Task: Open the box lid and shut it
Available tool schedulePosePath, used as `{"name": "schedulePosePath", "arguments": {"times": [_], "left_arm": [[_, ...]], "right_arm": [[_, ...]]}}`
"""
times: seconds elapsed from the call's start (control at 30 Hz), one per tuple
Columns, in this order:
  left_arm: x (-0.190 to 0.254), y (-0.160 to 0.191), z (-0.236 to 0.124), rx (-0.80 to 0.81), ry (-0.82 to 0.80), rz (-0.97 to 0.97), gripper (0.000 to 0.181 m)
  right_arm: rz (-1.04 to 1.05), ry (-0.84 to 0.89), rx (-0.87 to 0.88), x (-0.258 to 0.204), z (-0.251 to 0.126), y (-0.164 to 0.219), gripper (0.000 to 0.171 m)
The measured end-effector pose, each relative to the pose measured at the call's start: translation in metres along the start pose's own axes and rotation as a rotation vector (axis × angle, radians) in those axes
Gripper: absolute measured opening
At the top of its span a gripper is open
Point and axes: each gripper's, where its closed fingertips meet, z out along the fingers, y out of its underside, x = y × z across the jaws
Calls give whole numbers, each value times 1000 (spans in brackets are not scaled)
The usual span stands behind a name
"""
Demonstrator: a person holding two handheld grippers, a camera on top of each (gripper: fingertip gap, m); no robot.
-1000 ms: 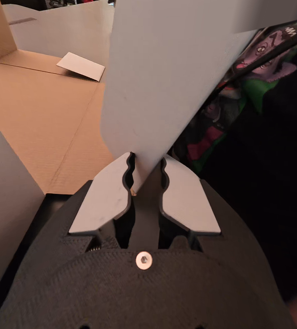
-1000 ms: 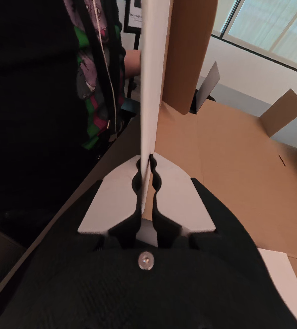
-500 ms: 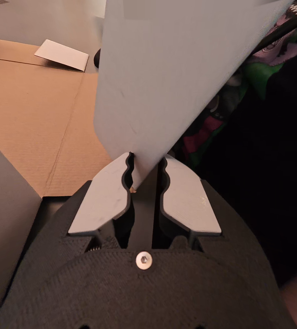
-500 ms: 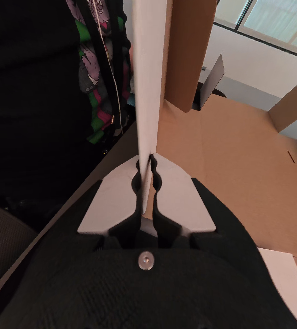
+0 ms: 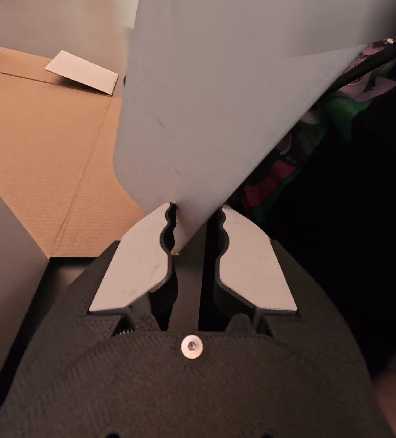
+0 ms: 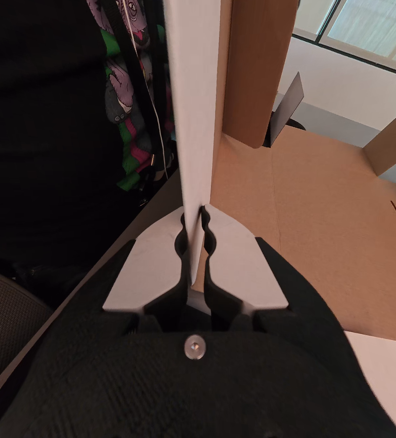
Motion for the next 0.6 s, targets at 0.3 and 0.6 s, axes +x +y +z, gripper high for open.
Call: {"name": "schedulePosePath", "arguments": {"times": [0.3,0.6], "left_arm": [[1,6,2,-52,2,3,34],[-8,-25,24,20,-74,21,27]], "right_arm": [[-23,-13,-18,4,-2,2,8],[60,29,-68,80,-38,17,10]]}}
